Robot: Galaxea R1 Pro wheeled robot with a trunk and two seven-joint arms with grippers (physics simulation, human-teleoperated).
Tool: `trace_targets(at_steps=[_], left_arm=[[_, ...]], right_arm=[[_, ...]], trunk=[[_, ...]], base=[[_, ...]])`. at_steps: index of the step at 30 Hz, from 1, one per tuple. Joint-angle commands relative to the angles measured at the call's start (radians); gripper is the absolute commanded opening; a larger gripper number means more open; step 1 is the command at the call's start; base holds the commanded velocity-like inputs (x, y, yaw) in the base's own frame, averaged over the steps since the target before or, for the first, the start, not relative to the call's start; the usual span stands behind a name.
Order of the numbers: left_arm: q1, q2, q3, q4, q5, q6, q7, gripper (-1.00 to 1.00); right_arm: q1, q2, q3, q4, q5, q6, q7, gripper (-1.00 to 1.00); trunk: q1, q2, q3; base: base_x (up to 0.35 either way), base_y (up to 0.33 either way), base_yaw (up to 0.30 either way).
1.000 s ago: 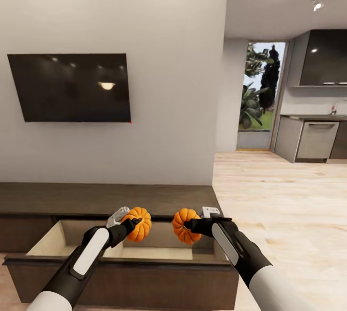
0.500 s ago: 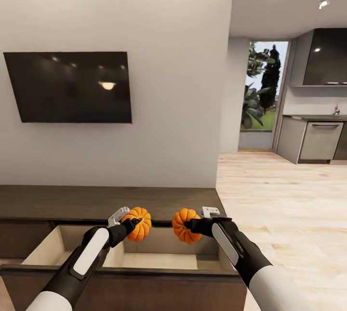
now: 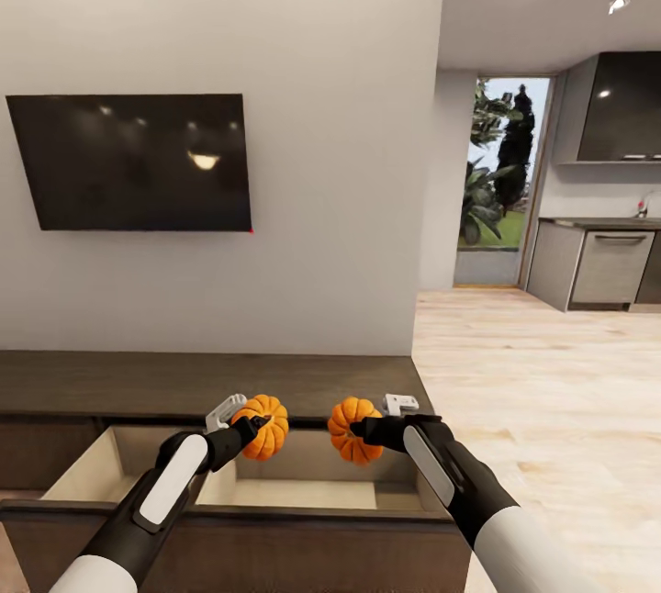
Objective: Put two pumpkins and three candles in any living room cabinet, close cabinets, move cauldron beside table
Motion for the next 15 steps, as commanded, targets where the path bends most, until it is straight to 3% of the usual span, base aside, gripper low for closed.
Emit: trace_targets(at_steps=[1,9,15], left_arm=[[-0.001,0.001,-0.003,-0.002,0.01,-0.001,0.012,-1.0],[-0.001,0.001,-0.003,-0.002,0.009,-0.001,0.024,-1.0],[-0.001,-0.002,-0.022,-0.044,0.011,-0.001,0.144,-1.0]], right_arm=[[-0.001,-0.001,0.002,-0.001,-0.01,0.003,-0.012,-1.0],[-0.001,0.0,0.003,-0.001,-0.01,0.003,-0.013,-1.0],[-0.001,0.001,0.004,0.0,-0.01,0.003,-0.016,-1.0]], trunk=[[0.004,-0.008,-0.004],[0.034,-0.064,-0.029],[0.057,-0.106,-0.048]], base=[[0.0,0.0,0.0],[0.0,0.0,0.0],[0.0,0.0,0.0]])
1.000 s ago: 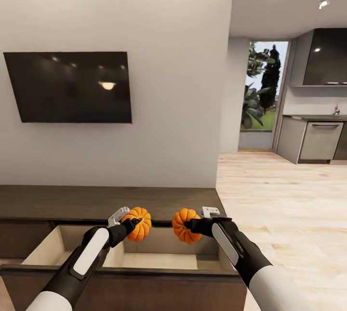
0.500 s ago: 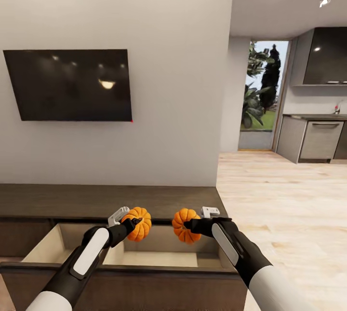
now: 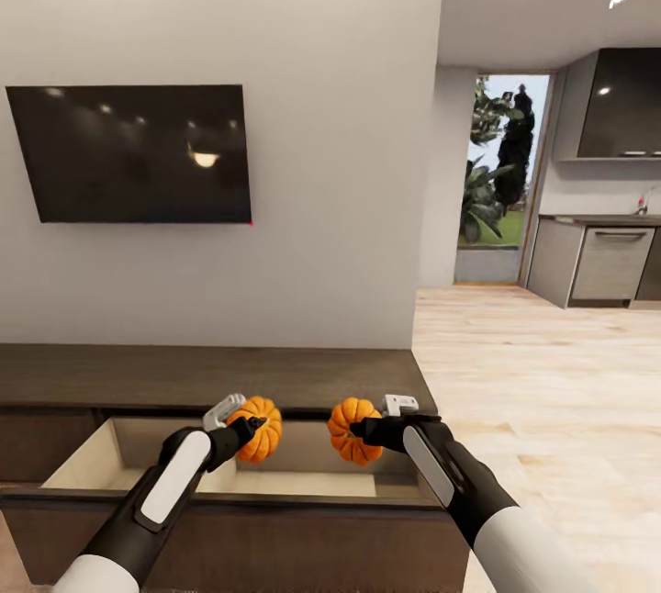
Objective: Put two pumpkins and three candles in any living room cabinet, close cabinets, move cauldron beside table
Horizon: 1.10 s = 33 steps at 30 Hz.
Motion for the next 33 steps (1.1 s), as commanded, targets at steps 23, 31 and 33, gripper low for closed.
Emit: trace_targets(at_steps=[23,31,33], left_arm=[[-0.001,-0.024,-0.014,-0.009,0.009,-0.003,0.044,-1.0],[-0.001,-0.024,-0.013,-0.012,0.009,-0.003,0.044,-1.0],[-0.001,-0.024,-0.014,-0.012,0.01,-0.003,0.044,-1.0]], right_arm=[[-0.001,-0.001,0.004,-0.008,-0.011,0.001,-0.009,-1.0],[-0.001,-0.001,0.004,-0.009,-0.011,0.001,-0.009,-1.0],[-0.001,-0.001,0.004,-0.009,-0.011,0.001,-0.009,-1.0]], trunk=[[0.084,-0.155,-0.07],[0.084,-0.155,-0.07],[0.084,-0.155,-0.07]], base=[[0.0,0.0,0.0],[0.0,0.0,0.0],[0.003,0.0,0.0]])
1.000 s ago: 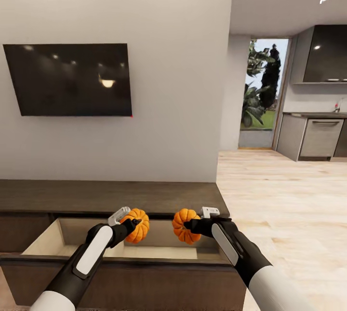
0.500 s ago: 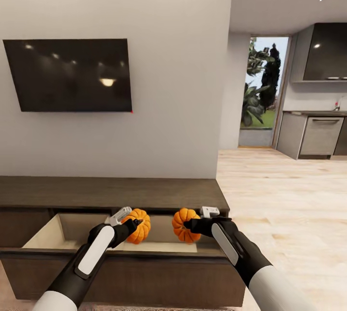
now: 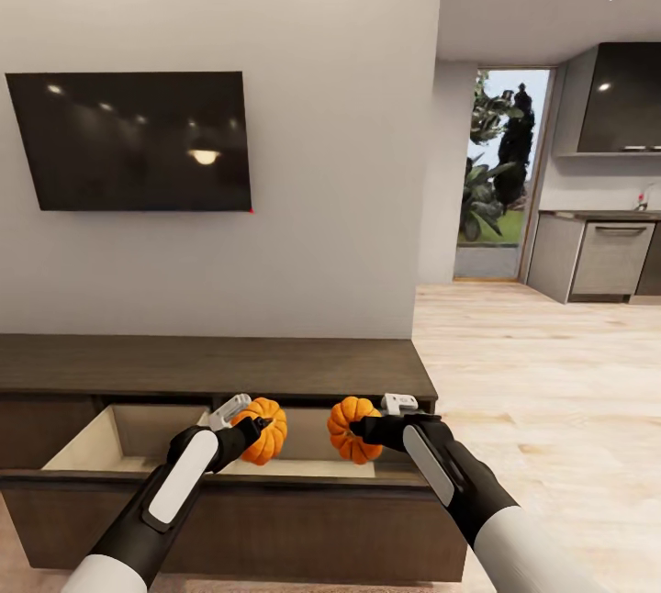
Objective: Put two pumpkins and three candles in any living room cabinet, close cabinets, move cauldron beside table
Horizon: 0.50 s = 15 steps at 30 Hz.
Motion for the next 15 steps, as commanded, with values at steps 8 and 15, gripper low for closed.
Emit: trace_targets(at_steps=[8,15], left_arm=[[-0.001,0.001,-0.003,-0.002,0.009,0.0,0.01,-1.0],[-0.001,0.001,-0.003,-0.002,0.009,0.0,0.01,-1.0]], right_arm=[[-0.001,0.0,0.003,-0.002,-0.01,0.003,-0.013,-1.0],[-0.001,0.0,0.003,-0.002,-0.01,0.003,-0.013,-1.0]], trunk=[[0.0,-0.001,-0.001],[0.0,-0.001,-0.001]], base=[[0.112,0.0,0.0],[0.189,0.0,0.0]])
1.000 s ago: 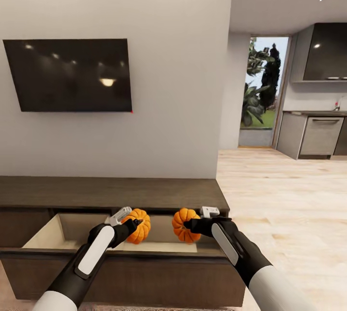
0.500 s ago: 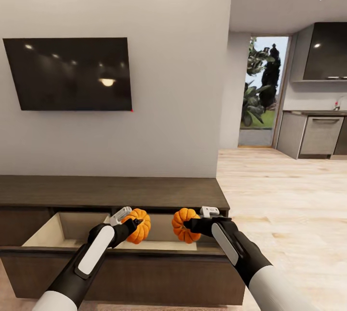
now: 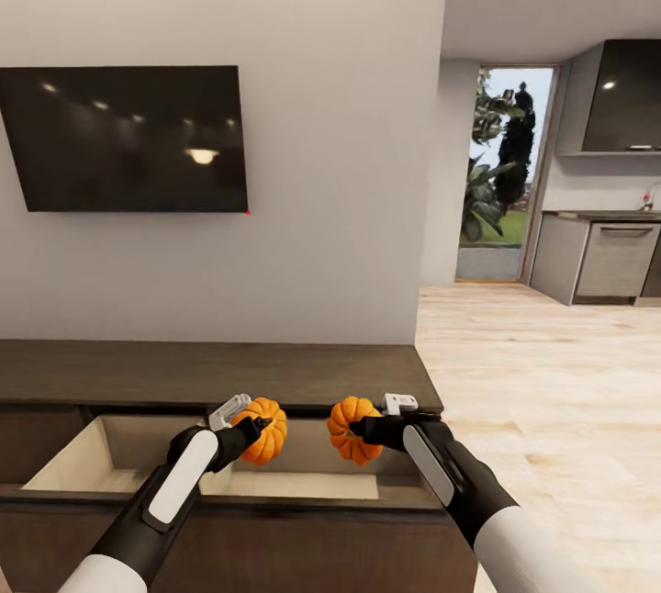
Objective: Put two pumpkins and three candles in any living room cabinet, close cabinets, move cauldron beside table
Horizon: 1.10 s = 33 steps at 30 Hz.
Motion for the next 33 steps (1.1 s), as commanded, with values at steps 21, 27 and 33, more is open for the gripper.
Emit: trace_targets(at_steps=[21,27,33], left_arm=[[-0.001,0.001,-0.014,-0.016,0.006,-0.001,0.011,-1.0],[-0.001,0.001,-0.025,-0.015,0.005,-0.002,0.012,-1.0],[-0.001,-0.001,-0.026,-0.007,0.006,-0.001,0.011,-1.0]], right_arm=[[-0.001,0.01,0.001,0.003,0.053,0.006,-0.02,-1.0],[-0.001,0.014,0.002,0.004,0.058,0.007,-0.02,-1.0],[-0.001,0.014,0.002,0.003,0.06,0.007,-0.02,-1.0]], trunk=[[0.038,-0.071,-0.033],[0.041,-0.072,-0.056],[0.044,-0.073,-0.079]], base=[[0.009,0.0,0.0],[0.0,0.0,0.0],[0.0,0.0,0.0]])
